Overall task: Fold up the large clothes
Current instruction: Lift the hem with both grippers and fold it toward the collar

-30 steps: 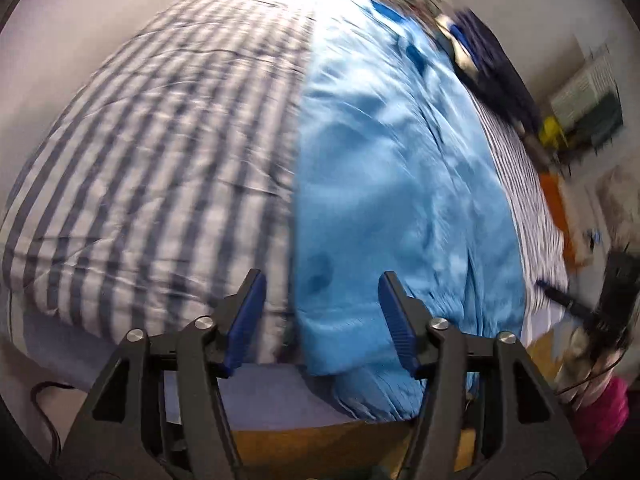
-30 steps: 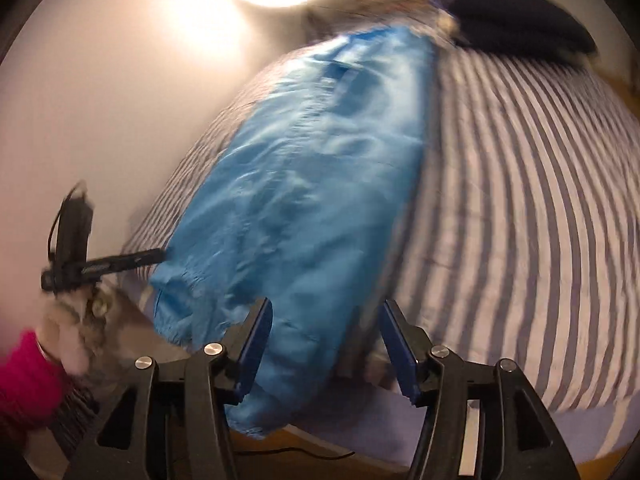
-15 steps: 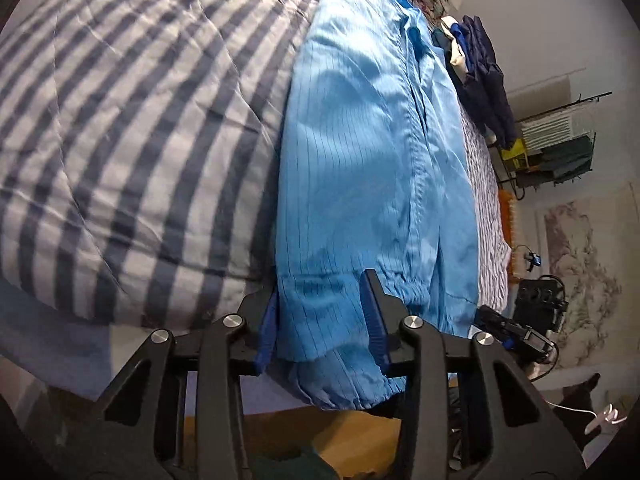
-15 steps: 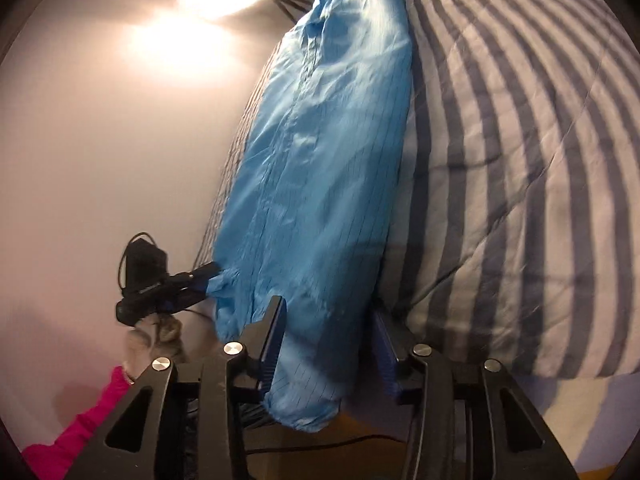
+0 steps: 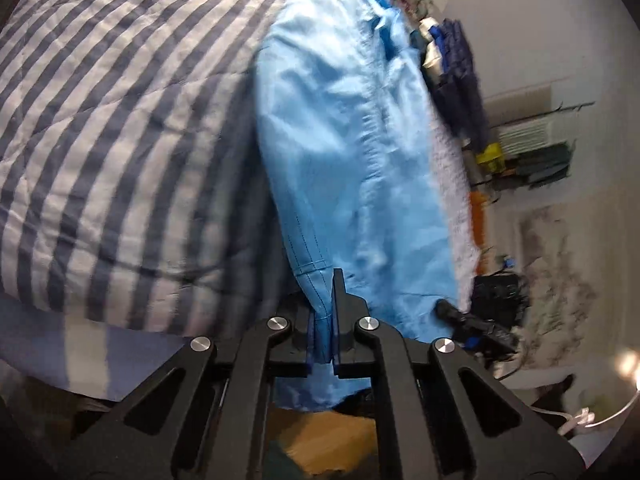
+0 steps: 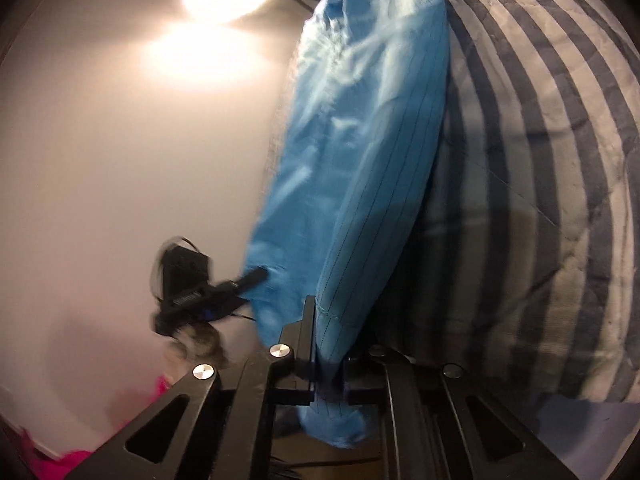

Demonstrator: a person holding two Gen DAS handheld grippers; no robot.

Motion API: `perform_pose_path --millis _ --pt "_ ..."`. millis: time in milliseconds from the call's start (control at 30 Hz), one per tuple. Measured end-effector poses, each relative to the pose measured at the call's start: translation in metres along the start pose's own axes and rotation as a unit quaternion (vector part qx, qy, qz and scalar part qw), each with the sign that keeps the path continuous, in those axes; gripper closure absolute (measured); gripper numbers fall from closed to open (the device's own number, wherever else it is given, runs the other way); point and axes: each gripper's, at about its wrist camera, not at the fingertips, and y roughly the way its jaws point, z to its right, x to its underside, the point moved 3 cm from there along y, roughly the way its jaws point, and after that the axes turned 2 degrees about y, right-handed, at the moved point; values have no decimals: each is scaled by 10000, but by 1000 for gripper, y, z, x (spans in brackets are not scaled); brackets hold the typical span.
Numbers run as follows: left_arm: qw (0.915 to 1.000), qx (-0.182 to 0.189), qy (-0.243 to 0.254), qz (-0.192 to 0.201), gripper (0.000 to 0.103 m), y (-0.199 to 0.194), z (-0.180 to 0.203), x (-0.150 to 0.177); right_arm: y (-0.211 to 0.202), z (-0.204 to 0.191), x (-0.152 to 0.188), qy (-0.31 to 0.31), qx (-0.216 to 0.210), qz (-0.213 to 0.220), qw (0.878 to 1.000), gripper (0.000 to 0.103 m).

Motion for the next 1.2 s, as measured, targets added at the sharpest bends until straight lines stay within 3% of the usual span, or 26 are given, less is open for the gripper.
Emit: perform_pose_path --millis 200,533,767,1033,1200 --pt "9989 384 80 242 100 -11 46 -30 -17 -29 -28 -13 -213 362 9991 97" --pt "9968 241 209 727 100 -10 85 -115 -27 -67 -107 -390 500 810 9947 98" --pt "9946 34 -55 1034 100 18 69 -188 -10 -63 -186 -513 1288 881 9864 98" --pt "9935 -341 -210 1068 100 67 31 -247 10 -16 -250 53 1433 934 9852 98" --pt "9941 -441 -159 979 100 89 16 -261 17 9 -261 242 1535 849 9842 97"
